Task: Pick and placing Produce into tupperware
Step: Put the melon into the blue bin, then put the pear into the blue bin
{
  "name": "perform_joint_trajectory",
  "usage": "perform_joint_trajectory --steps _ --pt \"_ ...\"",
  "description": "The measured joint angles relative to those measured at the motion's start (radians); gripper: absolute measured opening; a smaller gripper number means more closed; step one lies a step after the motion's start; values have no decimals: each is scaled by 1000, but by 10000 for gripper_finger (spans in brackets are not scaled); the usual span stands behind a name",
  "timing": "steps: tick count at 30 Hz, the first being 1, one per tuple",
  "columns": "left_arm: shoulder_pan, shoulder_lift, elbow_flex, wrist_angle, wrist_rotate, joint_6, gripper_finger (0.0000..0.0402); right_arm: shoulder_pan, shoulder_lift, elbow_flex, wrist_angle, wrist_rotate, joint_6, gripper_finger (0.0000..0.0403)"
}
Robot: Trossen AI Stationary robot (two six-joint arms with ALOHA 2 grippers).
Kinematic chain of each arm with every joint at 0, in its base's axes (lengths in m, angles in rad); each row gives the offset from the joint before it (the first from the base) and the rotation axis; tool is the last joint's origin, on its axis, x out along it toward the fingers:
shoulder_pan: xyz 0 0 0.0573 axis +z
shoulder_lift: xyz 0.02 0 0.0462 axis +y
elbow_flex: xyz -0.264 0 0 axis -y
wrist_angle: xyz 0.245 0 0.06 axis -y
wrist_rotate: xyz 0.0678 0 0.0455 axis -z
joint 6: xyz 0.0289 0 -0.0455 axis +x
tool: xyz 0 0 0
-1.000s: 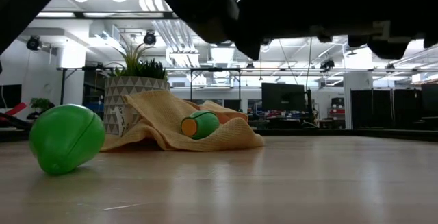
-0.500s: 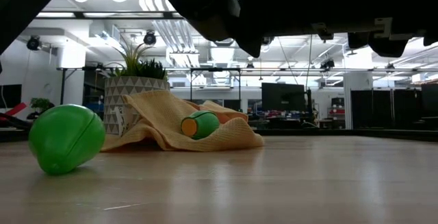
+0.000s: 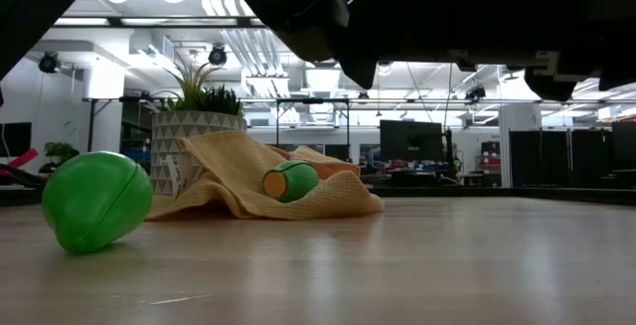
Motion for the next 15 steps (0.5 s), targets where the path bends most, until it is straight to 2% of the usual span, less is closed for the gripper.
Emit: perform_joint_trajectory --steps 7,15 --pt "0 0 0 0 0 -6 272 0 0 0 0 0 -1 128" --pt "0 -2 -1 0 0 -7 278 0 0 0 0 0 -3 128"
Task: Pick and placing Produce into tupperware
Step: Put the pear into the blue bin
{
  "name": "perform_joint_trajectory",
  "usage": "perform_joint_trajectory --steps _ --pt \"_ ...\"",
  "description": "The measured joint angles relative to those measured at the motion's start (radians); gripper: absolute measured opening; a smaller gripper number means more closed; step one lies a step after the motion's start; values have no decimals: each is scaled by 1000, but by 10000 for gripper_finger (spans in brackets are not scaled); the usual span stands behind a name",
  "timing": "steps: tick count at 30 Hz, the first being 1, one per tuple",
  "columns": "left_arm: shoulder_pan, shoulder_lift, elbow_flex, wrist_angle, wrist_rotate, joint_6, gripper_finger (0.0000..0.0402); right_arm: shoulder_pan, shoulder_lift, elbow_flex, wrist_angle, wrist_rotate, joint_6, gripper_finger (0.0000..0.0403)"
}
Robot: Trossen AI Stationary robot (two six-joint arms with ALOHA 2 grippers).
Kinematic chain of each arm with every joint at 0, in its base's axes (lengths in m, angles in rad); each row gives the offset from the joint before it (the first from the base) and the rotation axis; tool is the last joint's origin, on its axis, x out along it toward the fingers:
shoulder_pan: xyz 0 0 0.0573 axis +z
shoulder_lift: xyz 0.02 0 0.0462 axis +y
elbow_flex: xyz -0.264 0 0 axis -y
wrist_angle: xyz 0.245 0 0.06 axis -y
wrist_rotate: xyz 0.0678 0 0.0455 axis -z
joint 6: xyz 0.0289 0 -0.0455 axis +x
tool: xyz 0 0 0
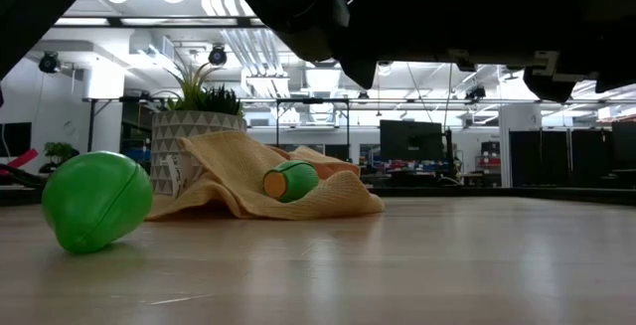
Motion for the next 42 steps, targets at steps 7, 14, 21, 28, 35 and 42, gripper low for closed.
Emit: perform_joint_trajectory --steps 7,14,21,28,35,42 --pt "-1 -74 -2 -62 -1 49 278 0 0 0 0 0 0 128" --pt "-4 -244 -14 -422 -147 176 279 0 0 0 -3 0 3 128" --pt "-15 -435 -156 -542 -313 191 279 0 -1 0 -8 0 4 128" --pt "-62 -657 -404 -561 -538 145 279 0 -1 0 -19 0 4 128" --pt "-127 -870 -651 -571 -615 -35 279 0 -1 0 -19 0 4 128" --pt "-183 -984 -819 -591 -617 -151 279 0 -1 0 -21 0 4 128"
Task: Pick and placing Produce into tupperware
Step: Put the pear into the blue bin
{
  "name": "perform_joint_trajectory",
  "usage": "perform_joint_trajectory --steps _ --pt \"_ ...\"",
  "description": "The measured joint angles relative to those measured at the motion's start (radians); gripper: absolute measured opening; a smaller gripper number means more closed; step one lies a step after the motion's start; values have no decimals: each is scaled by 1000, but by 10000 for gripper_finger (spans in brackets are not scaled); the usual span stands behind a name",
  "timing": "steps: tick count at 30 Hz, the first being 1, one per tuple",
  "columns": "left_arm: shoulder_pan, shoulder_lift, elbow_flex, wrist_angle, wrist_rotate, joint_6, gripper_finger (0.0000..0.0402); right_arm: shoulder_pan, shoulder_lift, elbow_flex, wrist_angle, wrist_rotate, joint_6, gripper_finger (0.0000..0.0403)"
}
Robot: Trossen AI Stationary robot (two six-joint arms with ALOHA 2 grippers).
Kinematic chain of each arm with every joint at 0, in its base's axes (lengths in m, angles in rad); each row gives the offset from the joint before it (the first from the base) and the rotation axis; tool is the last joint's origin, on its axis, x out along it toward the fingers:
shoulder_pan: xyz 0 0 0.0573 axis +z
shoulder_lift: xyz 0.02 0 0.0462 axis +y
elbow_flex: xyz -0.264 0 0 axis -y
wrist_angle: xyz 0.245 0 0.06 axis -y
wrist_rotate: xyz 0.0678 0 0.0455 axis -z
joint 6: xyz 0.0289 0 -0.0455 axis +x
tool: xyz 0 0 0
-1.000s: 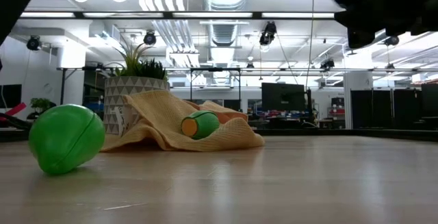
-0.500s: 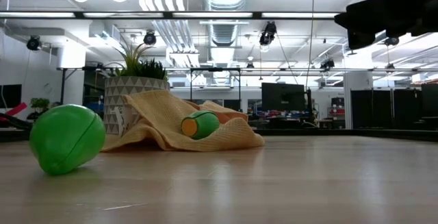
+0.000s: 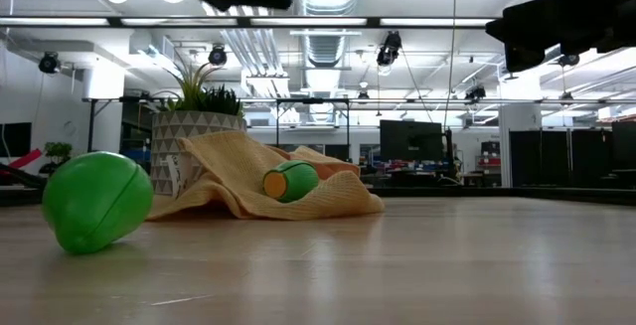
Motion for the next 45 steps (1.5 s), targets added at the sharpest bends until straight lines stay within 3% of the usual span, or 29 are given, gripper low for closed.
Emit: perform_joint_trajectory --steps 8,14,22,26,32,41,45 --pt "-25 -17 -55 -102 14 -180 279 0 1 0 -2 0 0 128" --pt "-55 -19 -29 -289 160 -248 279 0 1 0 -2 0 0 128" --pt "-91 -16 -26 -313 161 -134 279 0 1 0 -1 1 0 120" --pt "-95 -16 -32 -315 166 -94 279 0 1 0 -1 1 -15 79" --pt "-119 -14 -39 -315 188 84 279 0 1 0 7 1 -31 15" --pt "-126 103 -8 -315 193 302 279 0 1 0 6 1 -19 9" --pt "-126 190 42 -349 195 317 279 0 1 0 6 1 -5 9"
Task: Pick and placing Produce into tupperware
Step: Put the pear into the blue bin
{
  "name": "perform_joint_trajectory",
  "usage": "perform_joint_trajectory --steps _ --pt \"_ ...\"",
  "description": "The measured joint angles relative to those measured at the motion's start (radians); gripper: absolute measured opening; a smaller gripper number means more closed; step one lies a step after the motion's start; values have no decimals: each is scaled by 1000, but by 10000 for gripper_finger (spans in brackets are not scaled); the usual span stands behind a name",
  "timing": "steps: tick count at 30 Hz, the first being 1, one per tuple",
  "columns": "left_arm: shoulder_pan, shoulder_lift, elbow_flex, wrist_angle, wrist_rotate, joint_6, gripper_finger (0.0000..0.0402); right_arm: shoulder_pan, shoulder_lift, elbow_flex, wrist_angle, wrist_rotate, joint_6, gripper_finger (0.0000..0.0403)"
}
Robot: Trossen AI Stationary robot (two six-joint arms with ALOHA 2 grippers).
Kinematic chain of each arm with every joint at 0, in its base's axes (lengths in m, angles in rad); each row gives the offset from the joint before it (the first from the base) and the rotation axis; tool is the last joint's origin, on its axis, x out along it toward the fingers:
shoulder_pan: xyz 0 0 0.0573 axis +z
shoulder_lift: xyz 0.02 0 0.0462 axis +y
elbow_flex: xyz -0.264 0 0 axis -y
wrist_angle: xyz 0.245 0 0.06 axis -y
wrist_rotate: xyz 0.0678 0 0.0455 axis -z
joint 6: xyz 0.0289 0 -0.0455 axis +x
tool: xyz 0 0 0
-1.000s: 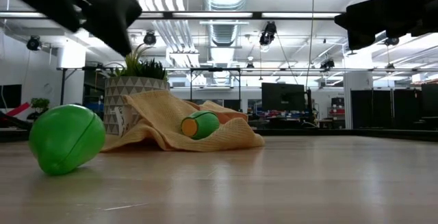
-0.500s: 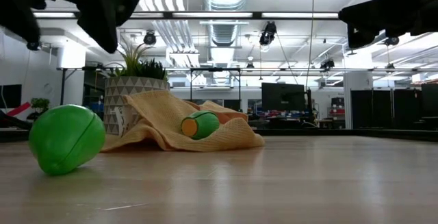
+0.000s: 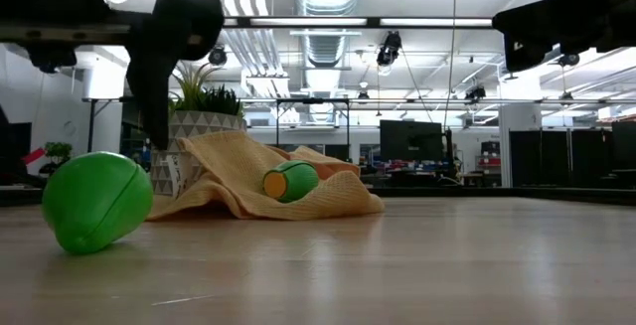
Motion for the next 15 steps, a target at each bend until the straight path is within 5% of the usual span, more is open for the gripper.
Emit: perform_joint_trajectory --steps 15 --pt "8 138 65 -69 -28 157 279 0 0 0 -5 0 13 9"
